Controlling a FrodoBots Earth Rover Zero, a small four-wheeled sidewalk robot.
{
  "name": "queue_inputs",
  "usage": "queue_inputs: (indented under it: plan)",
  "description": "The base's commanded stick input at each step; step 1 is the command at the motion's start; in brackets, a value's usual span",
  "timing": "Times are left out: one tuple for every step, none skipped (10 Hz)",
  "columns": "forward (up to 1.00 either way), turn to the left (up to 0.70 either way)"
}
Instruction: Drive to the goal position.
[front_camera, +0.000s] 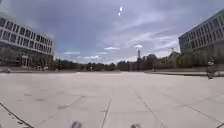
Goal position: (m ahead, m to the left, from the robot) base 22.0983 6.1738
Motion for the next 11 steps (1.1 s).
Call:
queue_inputs:
  plan:
    - [0.7, 0.0]
    - [0.7, 0.0]
    - [0.7, 0.0]
    - [0.7, 0.0]
    - [0.7, 0.0]
    - [0.7, 0.0]
    - [0.7, 0.0]
    - [0.7, 0.0]
    - [0.7, 0.0]
    - [0.7, 0.0]
    - [0.7, 0.0]
